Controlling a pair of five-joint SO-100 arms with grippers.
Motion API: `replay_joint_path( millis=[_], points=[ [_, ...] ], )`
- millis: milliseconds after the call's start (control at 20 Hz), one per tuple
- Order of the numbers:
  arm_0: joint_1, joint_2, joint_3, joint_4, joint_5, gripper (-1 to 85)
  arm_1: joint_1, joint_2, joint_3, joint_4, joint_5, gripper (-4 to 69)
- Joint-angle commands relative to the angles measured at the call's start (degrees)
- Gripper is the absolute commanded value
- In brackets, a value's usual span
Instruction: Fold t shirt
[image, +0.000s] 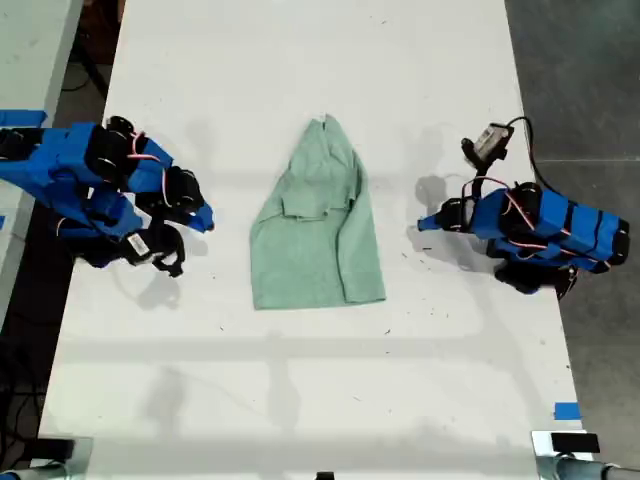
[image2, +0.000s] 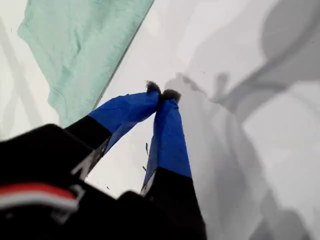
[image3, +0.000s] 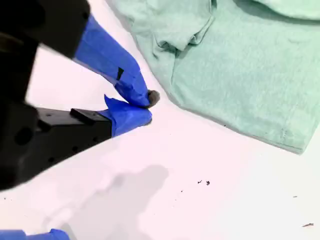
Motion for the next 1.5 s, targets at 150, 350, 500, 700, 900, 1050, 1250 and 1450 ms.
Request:
replay_joint_path(
  millis=[150, 350, 500, 700, 900, 1050, 1250, 1450],
  points=[
    [3.8, -33.0, -26.5, -0.1, 1.0, 11.0, 0.4, 0.4, 2.7, -1.8, -0.8, 1.3],
    [4.7, -45.1, -30.8, -2.0, 2.3, 15.5, 0.4, 0.4, 2.7, -1.8, -1.1, 1.3],
    [4.7, -50.4, -30.7, -4.7, 3.5, 16.3, 0.4, 0.4, 2.7, -1.8, -1.3, 1.3],
    [2.6, -55.4, -28.2, -7.3, 4.3, 17.2, 0.3, 0.4, 2.7, -1.8, -1.4, 1.3],
    [1.9, -60.2, -24.4, -12.9, 4.1, 16.7, 0.2, 0.4, 2.7, -1.8, -1.4, 1.3],
    [2.2, -62.7, -24.7, -14.6, 3.9, 9.9, 0.2, 0.4, 2.7, -1.8, -1.5, 1.3],
    [1.5, -62.2, -25.0, -14.6, 5.0, -0.2, 0.2, 0.4, 2.7, -1.8, -1.5, 1.3],
    [1.5, -60.8, -26.3, -13.0, 6.1, -0.2, 0.1, 0.4, 2.7, -1.8, -1.5, 1.3]
  ],
)
